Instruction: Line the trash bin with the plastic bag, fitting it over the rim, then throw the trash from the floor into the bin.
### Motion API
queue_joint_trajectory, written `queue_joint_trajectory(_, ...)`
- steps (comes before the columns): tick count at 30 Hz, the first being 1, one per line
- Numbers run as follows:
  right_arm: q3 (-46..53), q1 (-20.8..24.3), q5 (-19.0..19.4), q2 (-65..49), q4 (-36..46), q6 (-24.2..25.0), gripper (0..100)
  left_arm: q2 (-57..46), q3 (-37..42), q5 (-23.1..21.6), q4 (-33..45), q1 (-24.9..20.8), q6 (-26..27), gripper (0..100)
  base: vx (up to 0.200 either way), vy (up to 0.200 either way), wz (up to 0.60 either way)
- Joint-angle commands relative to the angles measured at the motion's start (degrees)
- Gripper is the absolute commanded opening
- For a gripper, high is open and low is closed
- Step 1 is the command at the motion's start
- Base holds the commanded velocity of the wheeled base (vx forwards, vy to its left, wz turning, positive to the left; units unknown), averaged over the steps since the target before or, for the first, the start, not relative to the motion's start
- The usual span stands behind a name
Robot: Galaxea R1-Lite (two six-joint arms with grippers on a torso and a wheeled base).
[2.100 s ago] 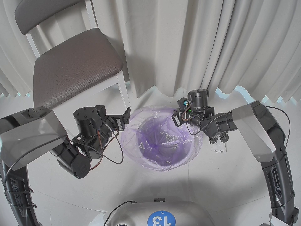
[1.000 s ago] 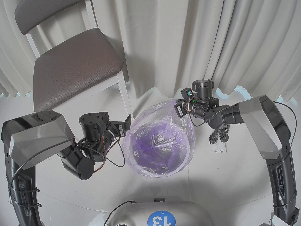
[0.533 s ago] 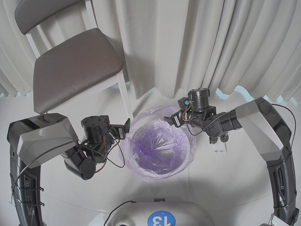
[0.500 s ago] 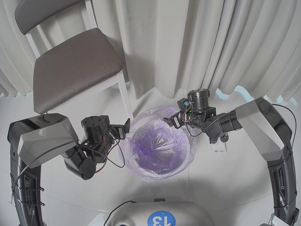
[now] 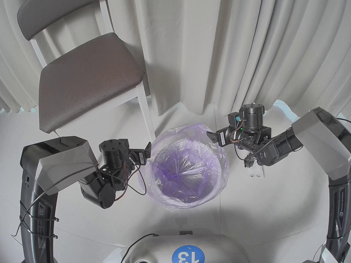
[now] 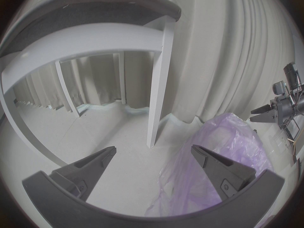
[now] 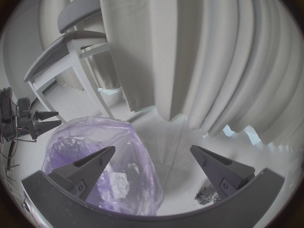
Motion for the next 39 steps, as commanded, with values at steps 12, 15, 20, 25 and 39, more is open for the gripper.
queue_joint_trajectory(12, -1.5, -1.3, -0.1, 6.4, -1.8, 0.7, 100, 6.9, -3.3, -1.5, 0.4, 2.2, -0.3, 100, 0.000, 0.000, 0.00)
queue_joint_trajectory(15, -3.1, -1.9, -0.2, 8.4, -1.7, 0.6, 100, 7.8, -3.8, -1.7, 0.4, 2.2, -0.3, 100, 0.000, 0.000, 0.00)
queue_joint_trajectory(20, -6.1, -2.7, -0.1, 12.2, -1.6, 0.6, 100, 10.4, -4.8, -1.7, 1.1, 2.1, -0.3, 100, 0.000, 0.000, 0.00)
queue_joint_trajectory(25, -6.5, -2.7, -0.1, 14.0, -1.7, 0.7, 100, 11.9, -5.2, -1.7, 1.2, 1.8, -0.1, 100, 0.000, 0.000, 0.00)
queue_joint_trajectory(39, -10.3, -2.7, 0.0, 18.7, -2.4, 1.1, 100, 16.9, -10.1, -1.1, 1.5, 2.3, 0.2, 100, 0.000, 0.000, 0.00)
